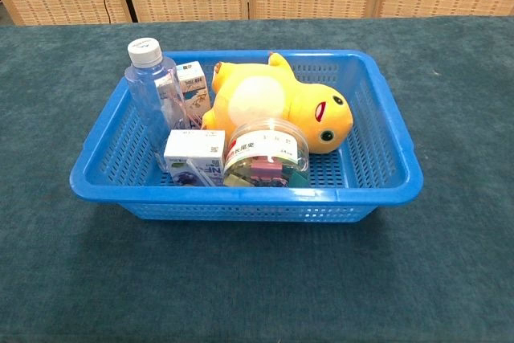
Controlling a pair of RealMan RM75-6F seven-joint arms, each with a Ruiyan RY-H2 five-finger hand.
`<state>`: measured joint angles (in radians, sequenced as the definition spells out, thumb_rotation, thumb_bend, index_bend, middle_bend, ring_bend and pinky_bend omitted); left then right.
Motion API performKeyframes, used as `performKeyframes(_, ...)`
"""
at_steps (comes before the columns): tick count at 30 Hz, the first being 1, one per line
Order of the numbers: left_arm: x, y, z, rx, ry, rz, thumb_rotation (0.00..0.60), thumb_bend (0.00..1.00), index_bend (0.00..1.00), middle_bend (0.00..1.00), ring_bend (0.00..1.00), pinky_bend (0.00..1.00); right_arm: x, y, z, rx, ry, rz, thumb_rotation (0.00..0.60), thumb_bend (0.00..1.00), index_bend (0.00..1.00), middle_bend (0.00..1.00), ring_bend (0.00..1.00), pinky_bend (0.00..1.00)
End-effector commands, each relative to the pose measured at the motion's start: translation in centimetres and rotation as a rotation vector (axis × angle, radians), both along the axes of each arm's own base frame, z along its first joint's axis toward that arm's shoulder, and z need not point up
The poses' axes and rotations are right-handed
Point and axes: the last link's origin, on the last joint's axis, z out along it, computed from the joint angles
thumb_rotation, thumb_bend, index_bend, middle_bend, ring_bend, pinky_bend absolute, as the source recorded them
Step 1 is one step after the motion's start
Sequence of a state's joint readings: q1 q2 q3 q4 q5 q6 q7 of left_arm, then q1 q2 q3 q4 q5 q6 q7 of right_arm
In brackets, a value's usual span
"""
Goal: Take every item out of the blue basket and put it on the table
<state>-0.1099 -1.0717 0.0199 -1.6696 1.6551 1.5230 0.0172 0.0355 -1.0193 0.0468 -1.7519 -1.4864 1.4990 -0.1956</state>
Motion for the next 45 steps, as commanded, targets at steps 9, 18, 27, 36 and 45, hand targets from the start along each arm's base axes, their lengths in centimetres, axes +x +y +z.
performKeyframes(9, 1.1, 1.8, -1.0, -0.071, -0.107, -0.091, 0.600, 0.02, 0.00, 0.00, 0.00, 0.00, 0.1, 0.0, 0.3, 0.007, -0.028, 0.000, 0.600, 0.00, 0.00, 0.00, 0.00, 0.00)
performKeyframes(18, 4.3, 5.8, -4.3, -0.243, -0.289, -0.214, 0.600, 0.02, 0.00, 0.00, 0.00, 0.00, -0.2, 0.0, 0.9, -0.004, -0.048, -0.004, 0.600, 0.00, 0.00, 0.00, 0.00, 0.00)
performKeyframes(27, 7.0, 8.2, -7.3, -0.323, -0.348, -0.187, 0.600, 0.02, 0.00, 0.00, 0.00, 0.00, -0.5, -0.4, 1.2, -0.007, -0.068, -0.020, 0.600, 0.00, 0.00, 0.00, 0.00, 0.00)
performKeyframes(36, 9.9, 10.9, -10.2, -0.360, -0.380, -0.173, 0.600, 0.02, 0.00, 0.00, 0.00, 0.00, -0.7, -0.5, 1.2, -0.003, -0.084, -0.037, 0.600, 0.00, 0.00, 0.00, 0.00, 0.00)
performKeyframes(45, 11.7, 12.0, -12.6, -0.363, -0.354, -0.149, 0.600, 0.02, 0.00, 0.00, 0.00, 0.19, -1.0, -0.9, 1.5, -0.018, -0.102, -0.051, 0.600, 0.00, 0.00, 0.00, 0.00, 0.00)
